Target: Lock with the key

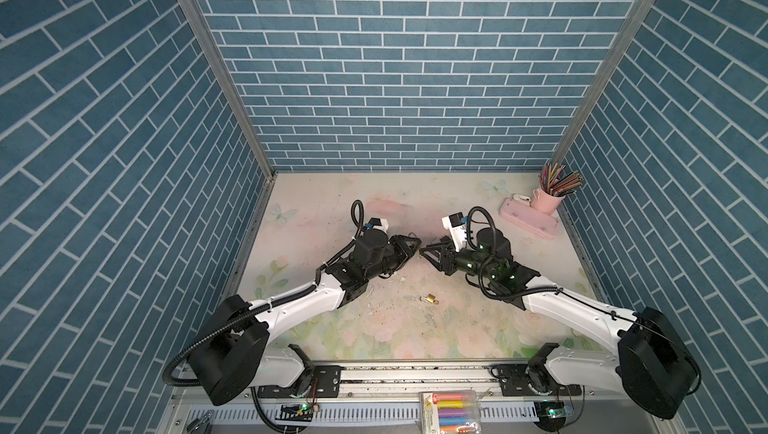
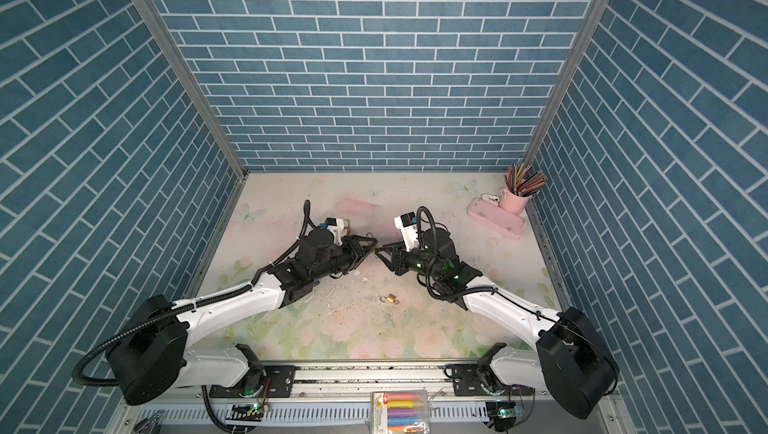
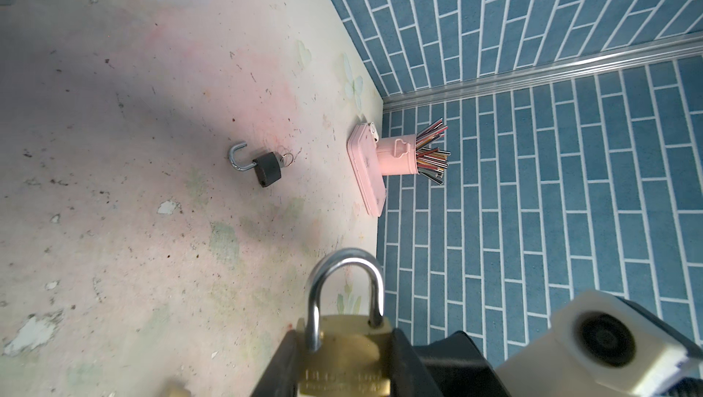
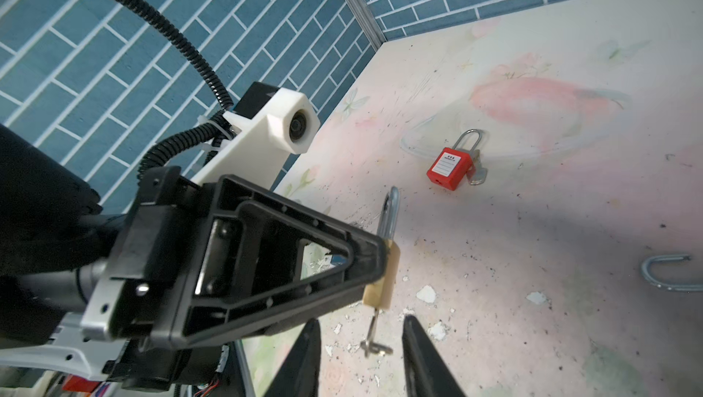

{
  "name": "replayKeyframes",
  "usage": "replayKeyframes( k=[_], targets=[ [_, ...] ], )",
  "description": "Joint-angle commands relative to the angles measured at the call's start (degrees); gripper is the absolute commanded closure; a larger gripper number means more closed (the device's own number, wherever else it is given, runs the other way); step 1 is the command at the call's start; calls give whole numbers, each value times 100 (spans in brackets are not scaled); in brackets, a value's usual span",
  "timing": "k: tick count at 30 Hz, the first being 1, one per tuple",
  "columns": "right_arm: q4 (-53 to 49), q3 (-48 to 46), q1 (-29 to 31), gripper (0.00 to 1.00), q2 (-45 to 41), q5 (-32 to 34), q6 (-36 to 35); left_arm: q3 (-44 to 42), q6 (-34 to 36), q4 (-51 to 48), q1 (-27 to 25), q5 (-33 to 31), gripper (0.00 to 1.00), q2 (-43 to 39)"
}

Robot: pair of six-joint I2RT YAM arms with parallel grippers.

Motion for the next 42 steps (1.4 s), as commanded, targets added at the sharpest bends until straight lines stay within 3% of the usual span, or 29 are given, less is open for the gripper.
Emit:
replayKeyframes(
  k=[1, 6, 15, 21, 26, 35, 39, 42],
  targets=[
    [-268, 230, 148, 70, 156, 570, -579, 227, -270, -132, 40, 29, 100, 13],
    [-380, 283, 419, 79, 272, 1110, -924, 215, -529, -277, 41, -6, 100, 32],
    [-539, 329, 671, 84, 441, 1585, -1178, 232, -667, -329, 35, -50, 100, 40],
    [-565, 319, 733, 100, 441, 1768, -1323, 240, -719, -402, 39, -49, 100, 13],
    [-709, 312, 796, 100, 443, 1959, -1600, 356, -660, -723, 50, -24, 100, -22],
    [-986, 311, 1023, 100, 648, 3076, -2281, 770, -387, -1978, 55, -96, 100, 7],
    [-1092, 425, 1032, 100, 652, 2919, -1945, 592, -241, -1578, 54, -313, 100, -83],
    [-961, 417, 918, 100, 498, 2052, -1649, 337, 108, -702, 81, -401, 100, -143]
  ],
)
